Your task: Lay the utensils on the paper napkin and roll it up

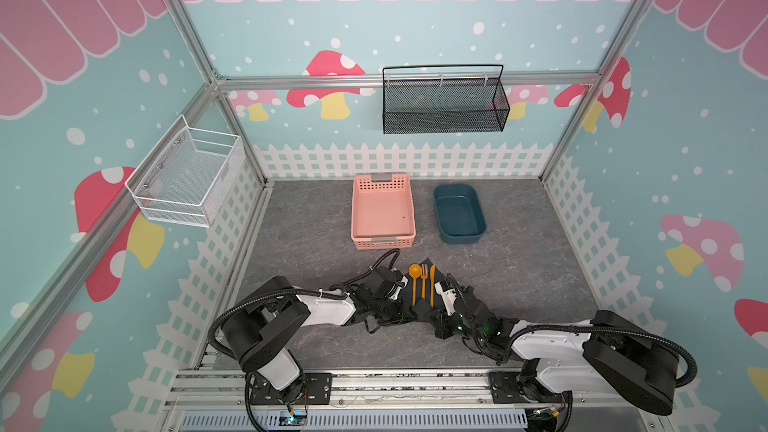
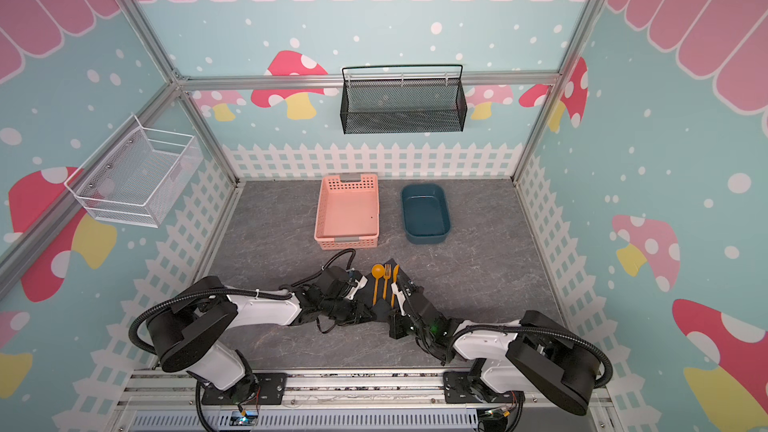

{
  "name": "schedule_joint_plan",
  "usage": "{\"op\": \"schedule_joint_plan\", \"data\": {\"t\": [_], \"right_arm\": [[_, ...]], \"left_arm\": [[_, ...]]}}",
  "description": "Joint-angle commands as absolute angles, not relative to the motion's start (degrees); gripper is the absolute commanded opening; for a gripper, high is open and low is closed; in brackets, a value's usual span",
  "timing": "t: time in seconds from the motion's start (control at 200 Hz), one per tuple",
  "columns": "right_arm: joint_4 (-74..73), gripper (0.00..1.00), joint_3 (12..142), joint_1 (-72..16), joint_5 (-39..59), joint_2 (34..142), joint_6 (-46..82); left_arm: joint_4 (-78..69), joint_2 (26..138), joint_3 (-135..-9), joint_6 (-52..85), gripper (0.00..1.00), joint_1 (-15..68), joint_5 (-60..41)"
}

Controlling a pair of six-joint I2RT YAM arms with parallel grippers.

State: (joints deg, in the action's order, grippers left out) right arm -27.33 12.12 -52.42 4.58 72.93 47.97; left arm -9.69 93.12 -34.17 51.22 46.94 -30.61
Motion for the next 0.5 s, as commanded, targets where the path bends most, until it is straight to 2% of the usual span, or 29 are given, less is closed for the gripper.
{"op": "schedule_joint_plan", "data": {"t": [0.0,0.495], "right_arm": [[-28.3,0.00,12.9,-51.9,4.2,73.7,49.6],[-28.4,0.00,12.7,-51.2,4.9,74.2,50.0]], "left_arm": [[-9.3,93.6,-35.8,51.7,0.03,46.6,-29.7],[-0.6,93.3,-43.7,47.1,0.05,46.6,-28.5]]}}
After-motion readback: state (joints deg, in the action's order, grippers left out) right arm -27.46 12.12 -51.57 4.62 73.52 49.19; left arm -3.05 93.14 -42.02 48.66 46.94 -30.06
